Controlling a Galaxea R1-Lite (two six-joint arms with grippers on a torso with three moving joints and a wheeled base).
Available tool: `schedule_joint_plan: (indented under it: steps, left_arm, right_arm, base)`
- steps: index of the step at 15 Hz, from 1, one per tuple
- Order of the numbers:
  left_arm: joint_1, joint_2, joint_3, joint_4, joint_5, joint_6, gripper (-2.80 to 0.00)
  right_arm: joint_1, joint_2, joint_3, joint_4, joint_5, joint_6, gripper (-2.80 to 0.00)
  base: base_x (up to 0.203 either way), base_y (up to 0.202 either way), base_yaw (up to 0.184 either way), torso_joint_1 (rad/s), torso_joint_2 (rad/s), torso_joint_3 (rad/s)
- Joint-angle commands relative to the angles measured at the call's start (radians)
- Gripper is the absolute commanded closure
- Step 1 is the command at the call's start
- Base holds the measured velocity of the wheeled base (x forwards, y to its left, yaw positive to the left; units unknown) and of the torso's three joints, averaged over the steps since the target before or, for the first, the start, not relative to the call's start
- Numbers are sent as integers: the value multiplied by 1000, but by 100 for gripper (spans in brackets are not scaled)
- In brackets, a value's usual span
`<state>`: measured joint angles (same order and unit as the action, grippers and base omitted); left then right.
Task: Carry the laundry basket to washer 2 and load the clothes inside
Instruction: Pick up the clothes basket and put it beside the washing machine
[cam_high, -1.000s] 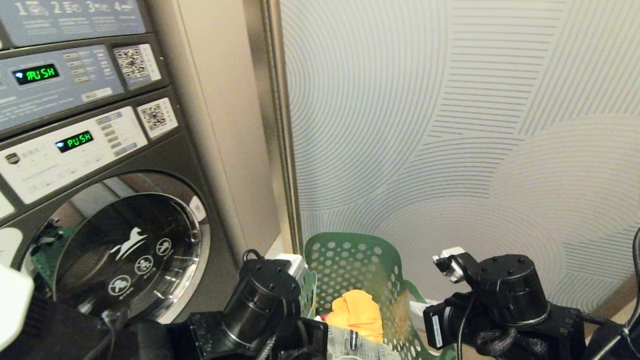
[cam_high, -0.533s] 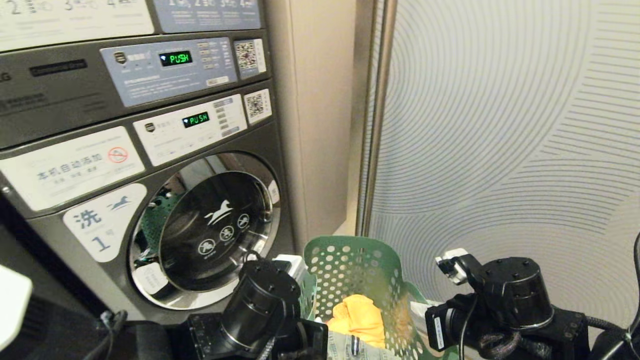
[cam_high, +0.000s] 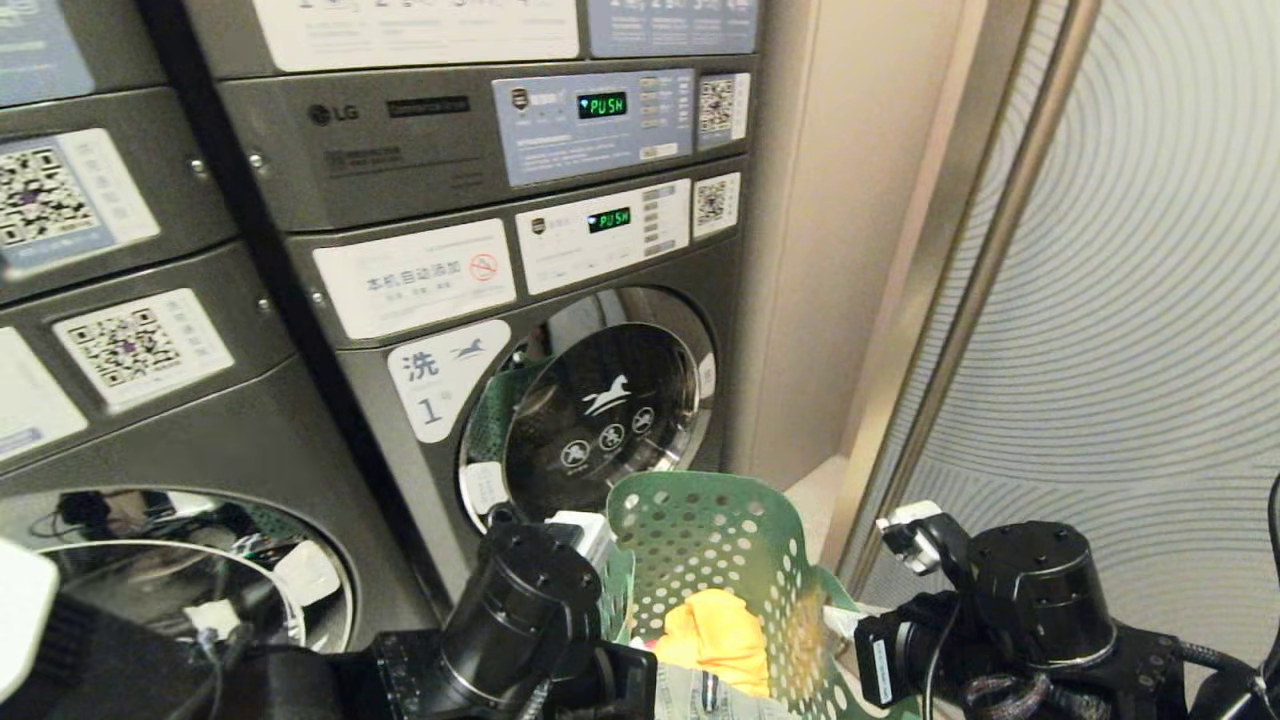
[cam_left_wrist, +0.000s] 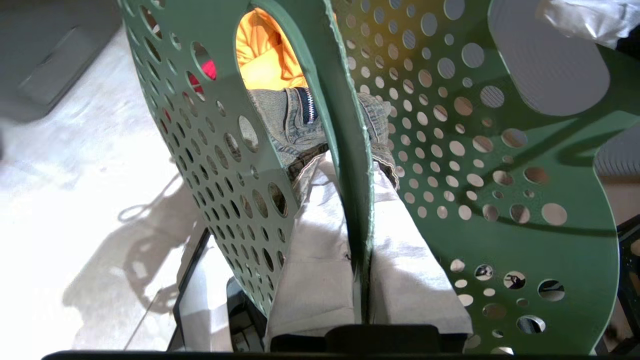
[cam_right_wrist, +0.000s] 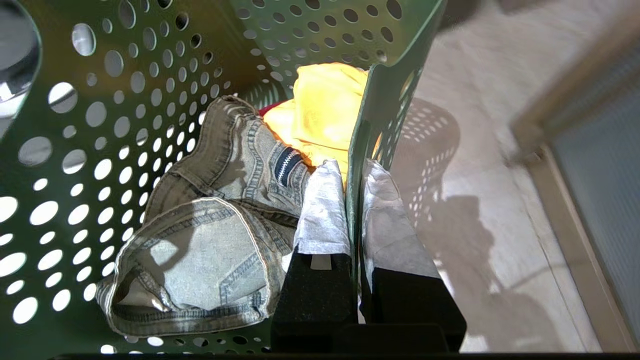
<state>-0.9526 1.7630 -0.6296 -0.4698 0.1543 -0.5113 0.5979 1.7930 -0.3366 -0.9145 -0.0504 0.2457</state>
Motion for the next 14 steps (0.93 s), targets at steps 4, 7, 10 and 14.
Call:
schedule_joint_plan:
  steps: [4, 7, 10, 14]
  left_arm:
    - [0, 7, -1, -3, 1, -6, 0]
    - [0, 9, -1, -3, 1, -5, 0]
    - [0, 13, -2, -3, -1, -6, 0]
    - [0, 15, -4, -3, -1, -6, 0]
  right_arm:
    - [0, 9, -4, -6, 0, 1, 0]
    - [0, 13, -7, -6, 0, 0, 0]
    - [0, 19, -7, -6, 0, 0, 0]
    - [0, 32, -7, -6, 0, -16, 0]
  base:
    - [2, -10, 177, 2, 4, 3]
    - [3, -7, 173, 3, 3, 1]
    - [2, -9, 174, 1, 0, 4]
    - [2, -9, 172, 3, 3, 0]
